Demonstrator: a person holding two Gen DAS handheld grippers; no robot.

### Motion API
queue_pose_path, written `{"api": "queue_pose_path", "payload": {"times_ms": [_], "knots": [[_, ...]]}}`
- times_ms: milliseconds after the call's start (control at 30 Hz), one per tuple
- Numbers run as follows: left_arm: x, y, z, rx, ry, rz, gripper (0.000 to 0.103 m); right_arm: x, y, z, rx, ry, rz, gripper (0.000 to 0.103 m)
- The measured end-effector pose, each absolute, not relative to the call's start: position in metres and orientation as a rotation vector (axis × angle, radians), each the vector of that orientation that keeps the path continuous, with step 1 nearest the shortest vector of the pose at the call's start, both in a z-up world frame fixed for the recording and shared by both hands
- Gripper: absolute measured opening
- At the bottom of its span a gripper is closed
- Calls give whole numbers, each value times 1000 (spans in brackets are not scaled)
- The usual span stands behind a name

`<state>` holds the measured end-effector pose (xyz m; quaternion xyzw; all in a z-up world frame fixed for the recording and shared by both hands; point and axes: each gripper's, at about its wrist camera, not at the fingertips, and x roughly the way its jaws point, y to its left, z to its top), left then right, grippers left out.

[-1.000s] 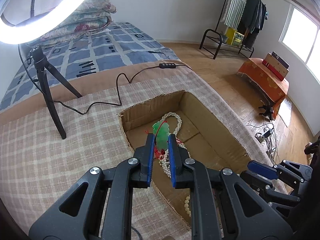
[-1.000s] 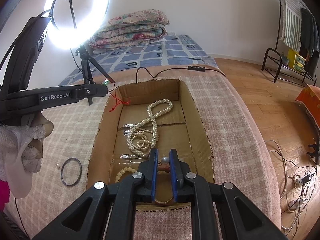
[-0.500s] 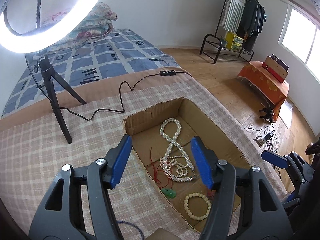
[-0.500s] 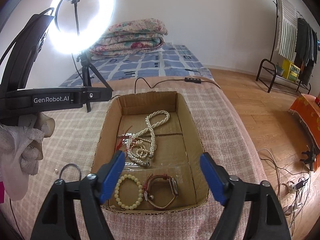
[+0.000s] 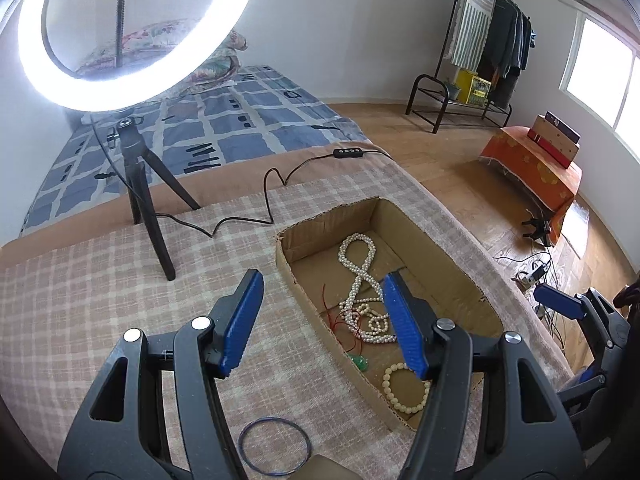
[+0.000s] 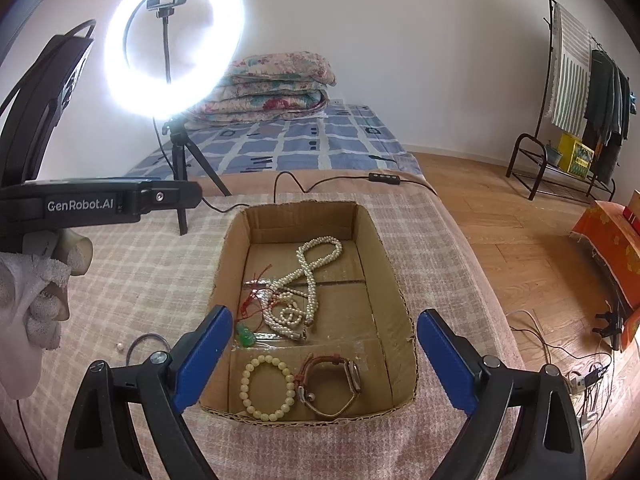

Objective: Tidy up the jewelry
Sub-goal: 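Move both open tools back to the black bangle and remaining pearl bead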

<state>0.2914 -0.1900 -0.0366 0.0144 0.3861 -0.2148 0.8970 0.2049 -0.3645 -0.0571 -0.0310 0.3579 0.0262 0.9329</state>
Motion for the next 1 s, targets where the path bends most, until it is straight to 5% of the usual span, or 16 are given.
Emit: {"api": "queue_pose_path", "payload": {"times_ms": [433,900,1000], "knots": [[256,-113,-16,7,778,-383,64,188,-338,-38,-44,695,117,93],[223,-51,-58,36,839,-373,63,160,-270,-61,2,840,285,57],[221,-45,-72,38,873,-394,54,159,-257,-79,30,906,297,51]]}}
